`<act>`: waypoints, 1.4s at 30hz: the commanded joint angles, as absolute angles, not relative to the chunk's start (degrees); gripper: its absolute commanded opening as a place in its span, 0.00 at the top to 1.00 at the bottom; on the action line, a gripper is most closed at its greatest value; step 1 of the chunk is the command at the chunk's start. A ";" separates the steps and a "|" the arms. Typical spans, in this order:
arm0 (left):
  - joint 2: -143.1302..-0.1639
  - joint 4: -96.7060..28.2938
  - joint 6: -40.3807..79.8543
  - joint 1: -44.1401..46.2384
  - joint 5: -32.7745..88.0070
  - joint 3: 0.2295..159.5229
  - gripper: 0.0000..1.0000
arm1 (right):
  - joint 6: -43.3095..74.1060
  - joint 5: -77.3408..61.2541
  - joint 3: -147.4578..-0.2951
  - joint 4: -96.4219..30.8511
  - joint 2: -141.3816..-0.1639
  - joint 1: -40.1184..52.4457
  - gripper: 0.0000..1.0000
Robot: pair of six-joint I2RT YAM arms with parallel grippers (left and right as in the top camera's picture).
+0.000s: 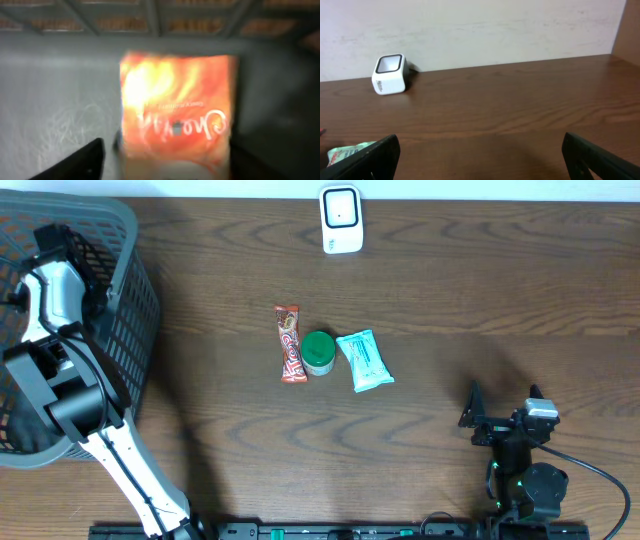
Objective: Scan the item barcode
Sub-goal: 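Reach the left gripper into the basket and grasp the orange snack packet, then carry the orange packet past the scanner and drop it right of the wipes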
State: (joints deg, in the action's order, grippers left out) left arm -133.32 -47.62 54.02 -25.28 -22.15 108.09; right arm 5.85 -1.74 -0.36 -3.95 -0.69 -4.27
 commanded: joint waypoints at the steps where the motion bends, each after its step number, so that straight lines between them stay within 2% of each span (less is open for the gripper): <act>1: -138.26 -47.64 53.93 -25.04 -22.31 105.75 0.45 | 6.37 -2.02 -0.32 -4.14 -0.38 -4.03 0.01; 4: -138.26 -47.51 53.89 -25.04 -22.31 104.64 0.63 | 6.37 -2.02 -0.32 -4.14 -0.38 -4.03 0.01; 7: -137.93 -47.88 52.71 -25.08 -22.35 104.60 0.75 | 6.37 -2.02 -0.32 -4.14 -0.38 -4.03 0.01; 17: -128.11 -49.91 48.27 -26.59 -22.52 106.00 0.77 | 6.37 -2.02 -0.32 -4.14 -0.38 -4.03 0.01; 25: -106.56 -53.28 47.31 -26.55 -21.41 106.00 0.77 | 6.37 -2.00 -0.32 -4.14 -0.38 -4.03 0.01; 30: -92.03 -54.63 45.78 -24.93 -11.88 106.00 0.76 | 6.37 -2.02 -0.32 -4.14 -0.38 -4.03 0.01; 35: -81.25 -55.68 45.47 -16.60 -2.07 106.00 0.77 | 6.37 -2.02 -0.32 -4.14 -0.38 -4.03 0.01; 42: -80.34 -55.68 45.50 8.97 -1.96 105.91 0.76 | 6.37 -2.02 -0.32 -4.14 -0.38 -4.03 0.01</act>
